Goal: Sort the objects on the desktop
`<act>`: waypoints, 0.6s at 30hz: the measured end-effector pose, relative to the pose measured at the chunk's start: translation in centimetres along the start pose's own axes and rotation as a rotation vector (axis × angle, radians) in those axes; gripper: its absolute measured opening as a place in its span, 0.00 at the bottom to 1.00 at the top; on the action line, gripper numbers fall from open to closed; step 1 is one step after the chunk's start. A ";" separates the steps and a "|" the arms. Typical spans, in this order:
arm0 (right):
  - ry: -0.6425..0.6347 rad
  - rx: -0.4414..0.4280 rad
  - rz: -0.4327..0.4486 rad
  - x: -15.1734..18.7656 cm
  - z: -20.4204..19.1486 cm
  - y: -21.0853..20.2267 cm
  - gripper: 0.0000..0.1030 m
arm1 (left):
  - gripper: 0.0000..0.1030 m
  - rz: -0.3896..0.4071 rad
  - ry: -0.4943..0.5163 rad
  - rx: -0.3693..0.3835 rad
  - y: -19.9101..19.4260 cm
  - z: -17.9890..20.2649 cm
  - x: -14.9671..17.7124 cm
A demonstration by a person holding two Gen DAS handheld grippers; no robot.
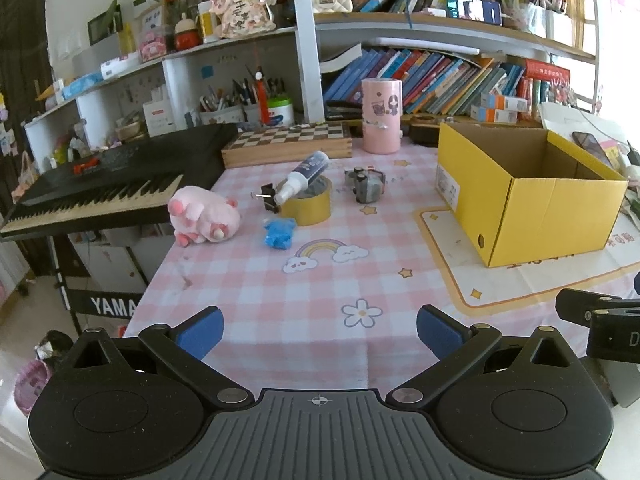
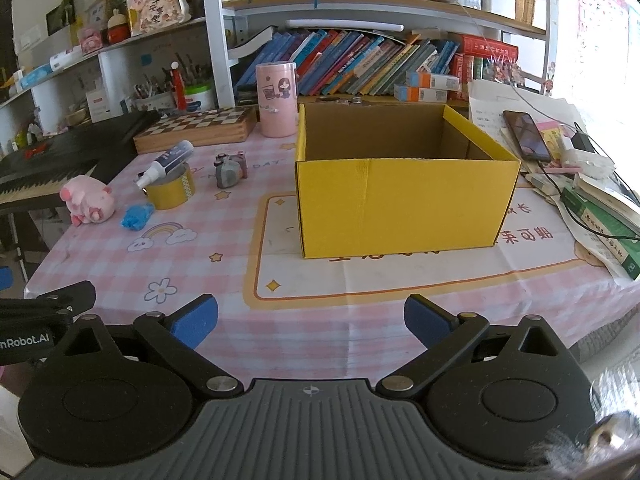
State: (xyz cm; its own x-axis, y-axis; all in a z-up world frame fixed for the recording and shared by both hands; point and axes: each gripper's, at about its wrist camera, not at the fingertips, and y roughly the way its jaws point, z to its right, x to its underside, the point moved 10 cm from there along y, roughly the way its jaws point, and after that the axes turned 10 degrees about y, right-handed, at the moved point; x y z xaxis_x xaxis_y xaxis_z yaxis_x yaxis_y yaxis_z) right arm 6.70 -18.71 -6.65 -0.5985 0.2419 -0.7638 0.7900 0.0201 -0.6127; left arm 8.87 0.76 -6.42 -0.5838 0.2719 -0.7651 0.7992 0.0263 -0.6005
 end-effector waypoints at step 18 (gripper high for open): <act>-0.012 0.003 0.003 0.0 -0.5 -0.1 0.86 | 1.00 0.007 -0.003 0.029 0.2 -0.1 0.0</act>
State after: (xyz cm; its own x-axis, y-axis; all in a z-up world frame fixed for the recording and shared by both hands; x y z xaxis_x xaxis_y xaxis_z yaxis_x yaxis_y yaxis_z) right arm 6.71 -18.19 -6.50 -0.5974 0.2298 -0.7683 0.7917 0.0167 -0.6107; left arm 9.03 0.90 -6.54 -0.5789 0.2688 -0.7698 0.7987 -0.0031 -0.6017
